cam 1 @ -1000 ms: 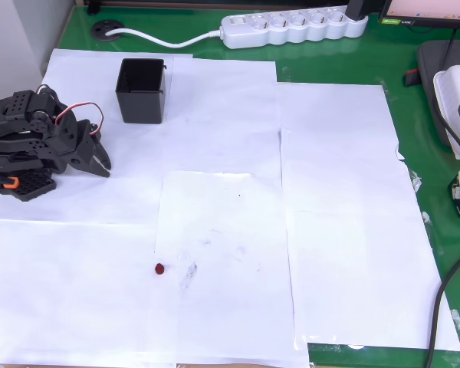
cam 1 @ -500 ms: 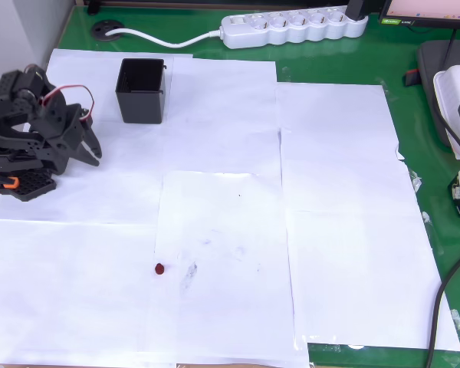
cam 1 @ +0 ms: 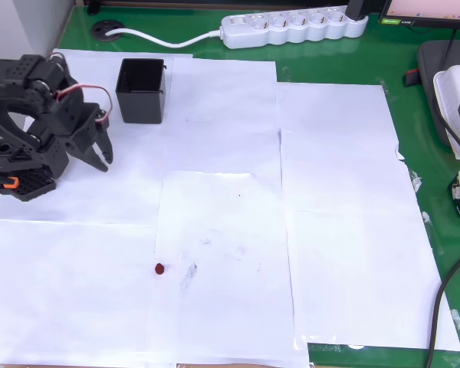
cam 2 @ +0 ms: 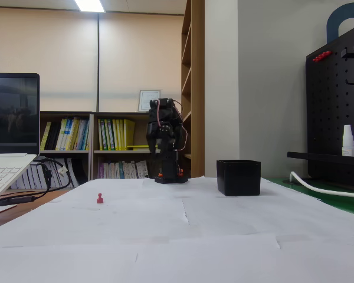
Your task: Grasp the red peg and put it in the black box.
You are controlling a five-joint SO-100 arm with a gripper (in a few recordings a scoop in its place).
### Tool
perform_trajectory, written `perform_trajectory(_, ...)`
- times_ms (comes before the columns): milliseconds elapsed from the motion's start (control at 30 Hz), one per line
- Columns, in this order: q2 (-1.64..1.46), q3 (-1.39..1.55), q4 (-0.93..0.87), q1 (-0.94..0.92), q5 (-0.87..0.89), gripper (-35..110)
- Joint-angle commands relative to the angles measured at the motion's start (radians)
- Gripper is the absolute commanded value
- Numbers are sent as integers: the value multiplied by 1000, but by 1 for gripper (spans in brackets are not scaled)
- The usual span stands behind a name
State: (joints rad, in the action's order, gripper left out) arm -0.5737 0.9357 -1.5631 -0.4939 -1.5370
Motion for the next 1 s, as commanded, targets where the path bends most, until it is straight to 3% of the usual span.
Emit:
perform_trajectory(0,-17,81,-40,-91,-61,0)
perform_trajectory(100,-28,66,-29,-166,-84,0)
perform_trajectory(367,-166,12,209,-305,-75,0)
perform_trajectory(767,-454,55,569,-330,40,0)
perform_trajectory(967,-561,123,647,-337,77,0)
